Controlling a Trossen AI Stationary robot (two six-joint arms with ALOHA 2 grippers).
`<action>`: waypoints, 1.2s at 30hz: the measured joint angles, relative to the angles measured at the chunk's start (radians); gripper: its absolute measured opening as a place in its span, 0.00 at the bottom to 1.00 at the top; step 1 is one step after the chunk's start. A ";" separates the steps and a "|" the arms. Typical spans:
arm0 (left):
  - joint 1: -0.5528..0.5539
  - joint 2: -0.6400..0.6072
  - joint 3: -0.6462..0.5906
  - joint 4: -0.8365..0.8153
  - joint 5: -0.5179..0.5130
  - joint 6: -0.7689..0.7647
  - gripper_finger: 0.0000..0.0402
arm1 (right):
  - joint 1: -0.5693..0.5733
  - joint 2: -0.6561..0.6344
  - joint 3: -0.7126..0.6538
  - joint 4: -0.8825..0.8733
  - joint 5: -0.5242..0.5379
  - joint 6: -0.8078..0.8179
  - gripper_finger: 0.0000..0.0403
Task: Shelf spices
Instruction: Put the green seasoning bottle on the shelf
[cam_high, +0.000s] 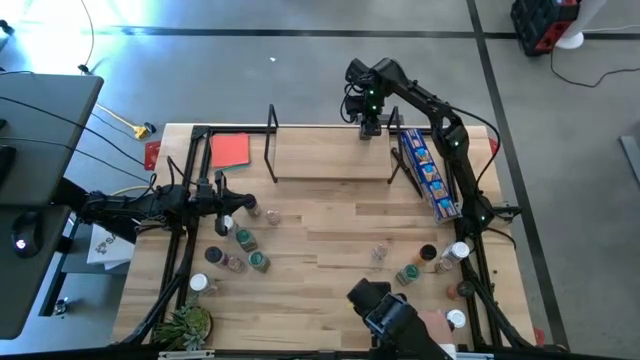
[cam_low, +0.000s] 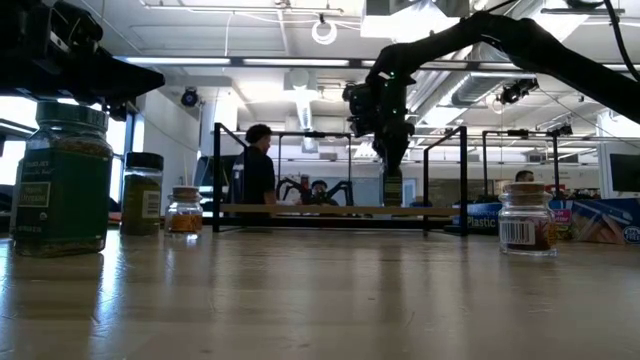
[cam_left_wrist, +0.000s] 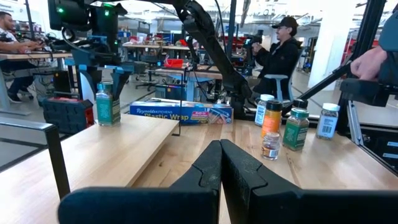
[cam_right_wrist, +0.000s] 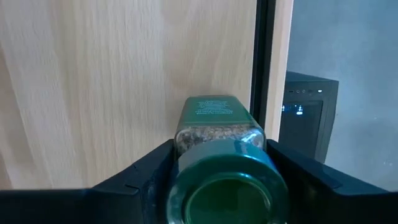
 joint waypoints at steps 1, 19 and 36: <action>0.000 0.000 0.000 0.000 0.000 0.000 0.00 | 0.000 0.000 0.001 -0.001 0.000 -0.001 0.57; 0.000 0.000 0.000 0.000 0.027 -0.009 0.00 | 0.002 -0.069 0.050 0.006 -0.026 -0.006 0.58; 0.000 0.000 0.000 0.000 0.027 -0.015 0.00 | 0.006 -0.111 -0.017 0.064 0.003 0.144 0.58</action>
